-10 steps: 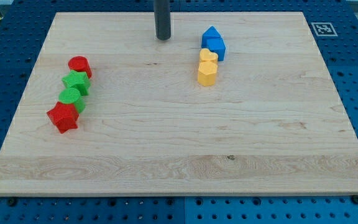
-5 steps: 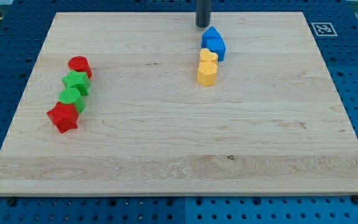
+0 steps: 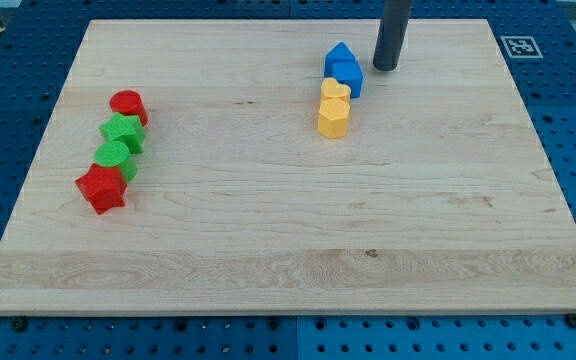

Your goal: Push the blue triangle towards top center

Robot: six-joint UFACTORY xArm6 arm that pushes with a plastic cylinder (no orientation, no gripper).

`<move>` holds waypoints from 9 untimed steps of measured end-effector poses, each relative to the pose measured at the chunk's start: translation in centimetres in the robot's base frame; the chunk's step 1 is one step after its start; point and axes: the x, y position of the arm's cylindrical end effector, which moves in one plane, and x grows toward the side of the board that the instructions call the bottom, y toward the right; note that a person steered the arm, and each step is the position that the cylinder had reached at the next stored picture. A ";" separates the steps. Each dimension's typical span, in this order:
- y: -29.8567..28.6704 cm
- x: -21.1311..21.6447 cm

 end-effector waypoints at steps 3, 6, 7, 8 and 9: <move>-7.8 0.1; -13.6 0.2; -16.0 0.2; -17.2 0.6; -17.5 1.8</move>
